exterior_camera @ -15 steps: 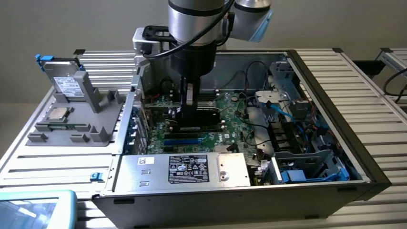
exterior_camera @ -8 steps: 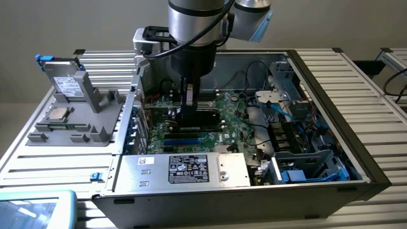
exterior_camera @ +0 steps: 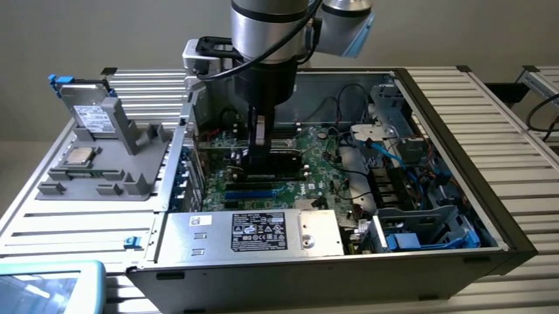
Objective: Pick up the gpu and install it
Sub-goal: 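Insert the gpu into the slot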
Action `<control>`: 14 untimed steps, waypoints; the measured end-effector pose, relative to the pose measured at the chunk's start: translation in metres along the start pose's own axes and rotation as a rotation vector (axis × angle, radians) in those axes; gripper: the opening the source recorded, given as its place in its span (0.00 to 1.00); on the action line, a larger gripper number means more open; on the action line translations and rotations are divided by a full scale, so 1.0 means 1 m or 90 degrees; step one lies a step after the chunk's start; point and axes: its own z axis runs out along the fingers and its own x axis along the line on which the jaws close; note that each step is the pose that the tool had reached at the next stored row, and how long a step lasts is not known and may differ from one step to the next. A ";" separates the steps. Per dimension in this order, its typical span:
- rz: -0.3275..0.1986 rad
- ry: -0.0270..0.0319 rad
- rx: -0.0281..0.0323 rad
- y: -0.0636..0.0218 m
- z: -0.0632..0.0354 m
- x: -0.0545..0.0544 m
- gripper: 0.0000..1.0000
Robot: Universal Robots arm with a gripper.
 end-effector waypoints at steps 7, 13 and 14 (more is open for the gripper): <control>0.002 0.0000 0.0000 -0.0004 0.0121 -0.003 0.28; 0.002 -0.0001 0.0000 0.0026 0.0232 -0.002 0.28; 0.002 -0.0001 0.0000 0.0030 0.0250 -0.002 0.28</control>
